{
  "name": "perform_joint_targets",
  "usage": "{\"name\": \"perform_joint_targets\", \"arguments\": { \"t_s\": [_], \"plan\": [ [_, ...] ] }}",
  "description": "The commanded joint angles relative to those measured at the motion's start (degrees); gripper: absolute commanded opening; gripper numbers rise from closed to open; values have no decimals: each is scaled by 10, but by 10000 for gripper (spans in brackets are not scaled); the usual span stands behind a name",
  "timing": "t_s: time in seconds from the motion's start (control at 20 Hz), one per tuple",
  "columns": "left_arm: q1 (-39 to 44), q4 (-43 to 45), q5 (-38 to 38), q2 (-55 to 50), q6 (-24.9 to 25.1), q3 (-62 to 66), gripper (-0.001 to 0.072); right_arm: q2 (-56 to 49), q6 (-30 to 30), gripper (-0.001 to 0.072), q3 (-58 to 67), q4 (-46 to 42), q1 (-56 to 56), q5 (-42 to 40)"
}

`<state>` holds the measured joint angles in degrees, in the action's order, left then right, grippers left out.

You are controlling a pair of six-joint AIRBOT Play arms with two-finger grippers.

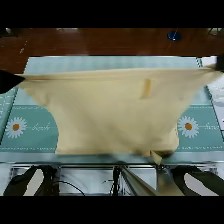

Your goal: Fold the shirts.

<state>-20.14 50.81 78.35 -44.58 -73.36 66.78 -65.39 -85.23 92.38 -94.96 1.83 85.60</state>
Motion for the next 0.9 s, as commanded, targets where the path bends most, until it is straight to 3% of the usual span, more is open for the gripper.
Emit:
{"name": "perform_joint_targets", "arguments": {
  "t_s": [0.0,0.3,0.5,0.85],
  "plan": [
    [38,-44,-134,-110,71,-16,51,-102,4,31,-22,54,-1,-164],
    [90,-76,-281,-260,173,33,51,-177,2,31,-22,124,-1,-355],
    [109,-75,-332,-330,230,33,52,-224,2,31,-22,125,-1,-417],
    [127,-76,-431,-424,239,33,51,-329,2,31,-22,126,-2,-471]
  ]
}}
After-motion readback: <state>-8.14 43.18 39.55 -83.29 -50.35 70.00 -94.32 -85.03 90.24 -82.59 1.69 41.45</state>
